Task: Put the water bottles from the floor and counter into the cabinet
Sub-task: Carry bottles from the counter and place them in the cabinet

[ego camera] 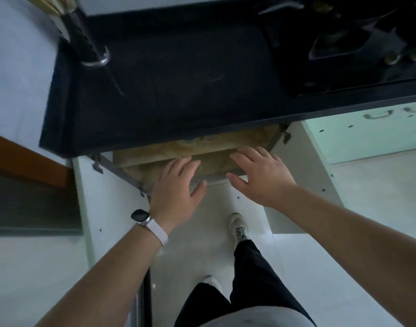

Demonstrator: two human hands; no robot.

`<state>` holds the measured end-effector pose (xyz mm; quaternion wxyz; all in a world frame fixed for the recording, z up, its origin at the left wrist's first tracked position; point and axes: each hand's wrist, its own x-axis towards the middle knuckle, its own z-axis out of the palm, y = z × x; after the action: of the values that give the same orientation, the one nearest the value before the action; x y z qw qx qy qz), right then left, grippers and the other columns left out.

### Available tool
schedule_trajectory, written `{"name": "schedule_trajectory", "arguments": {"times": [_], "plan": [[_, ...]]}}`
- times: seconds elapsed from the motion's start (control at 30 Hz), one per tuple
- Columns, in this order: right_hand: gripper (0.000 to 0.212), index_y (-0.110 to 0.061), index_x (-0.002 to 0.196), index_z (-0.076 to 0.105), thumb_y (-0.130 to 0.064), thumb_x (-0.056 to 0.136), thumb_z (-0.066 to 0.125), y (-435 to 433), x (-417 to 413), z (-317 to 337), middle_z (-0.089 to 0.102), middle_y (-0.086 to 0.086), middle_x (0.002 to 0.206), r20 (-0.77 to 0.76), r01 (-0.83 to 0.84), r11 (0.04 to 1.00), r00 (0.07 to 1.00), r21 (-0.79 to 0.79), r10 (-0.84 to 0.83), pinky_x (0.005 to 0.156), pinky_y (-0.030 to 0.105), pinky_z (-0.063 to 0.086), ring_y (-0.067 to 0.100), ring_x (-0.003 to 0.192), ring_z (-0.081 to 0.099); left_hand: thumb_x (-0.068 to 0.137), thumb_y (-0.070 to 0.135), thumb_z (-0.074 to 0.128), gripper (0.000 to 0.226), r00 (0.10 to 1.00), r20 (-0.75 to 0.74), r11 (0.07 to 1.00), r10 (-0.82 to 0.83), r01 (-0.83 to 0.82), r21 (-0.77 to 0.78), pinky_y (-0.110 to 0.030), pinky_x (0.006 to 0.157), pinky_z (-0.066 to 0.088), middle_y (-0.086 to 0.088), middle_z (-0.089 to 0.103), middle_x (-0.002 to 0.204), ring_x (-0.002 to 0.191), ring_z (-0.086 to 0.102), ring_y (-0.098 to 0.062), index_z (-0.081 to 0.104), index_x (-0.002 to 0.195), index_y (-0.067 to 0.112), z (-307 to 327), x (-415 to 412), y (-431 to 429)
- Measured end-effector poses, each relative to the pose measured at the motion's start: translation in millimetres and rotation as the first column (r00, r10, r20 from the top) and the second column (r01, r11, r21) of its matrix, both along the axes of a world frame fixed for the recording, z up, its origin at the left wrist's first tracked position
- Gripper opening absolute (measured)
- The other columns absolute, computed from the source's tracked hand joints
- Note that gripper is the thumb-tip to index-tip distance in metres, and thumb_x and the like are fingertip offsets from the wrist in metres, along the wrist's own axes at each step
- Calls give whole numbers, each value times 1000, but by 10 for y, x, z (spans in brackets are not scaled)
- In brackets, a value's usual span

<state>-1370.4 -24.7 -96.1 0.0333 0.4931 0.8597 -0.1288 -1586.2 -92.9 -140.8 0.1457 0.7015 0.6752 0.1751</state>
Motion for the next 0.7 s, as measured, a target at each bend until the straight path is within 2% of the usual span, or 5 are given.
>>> {"name": "schedule_trajectory", "arguments": {"times": [0.2,0.43,0.7], "plan": [[62,-27,150,31,-60,98,25,-427,359,696,33,-4,154,71,45,998,996,31,-47,114,40,26,22,141,28,93,47,50,53,993,-84,993,-83,90,77,-51,108,42,-8,56,144,136,46,-32,61,134,15,721,131,-161],[59,-30,147,33,-61,97,24,-689,1004,1048,39,-4,150,103,115,985,986,128,-129,113,42,28,24,138,35,97,41,59,47,967,-168,961,-191,219,169,-51,115,31,-5,54,147,141,43,-28,58,140,19,1199,641,-17],[62,-25,135,53,-60,92,25,-672,2138,1243,55,2,138,37,256,944,962,206,-269,103,45,40,30,127,50,96,47,48,52,911,-260,905,-321,376,198,-53,114,34,-7,55,145,138,46,-30,58,139,20,1479,1723,244]]}}
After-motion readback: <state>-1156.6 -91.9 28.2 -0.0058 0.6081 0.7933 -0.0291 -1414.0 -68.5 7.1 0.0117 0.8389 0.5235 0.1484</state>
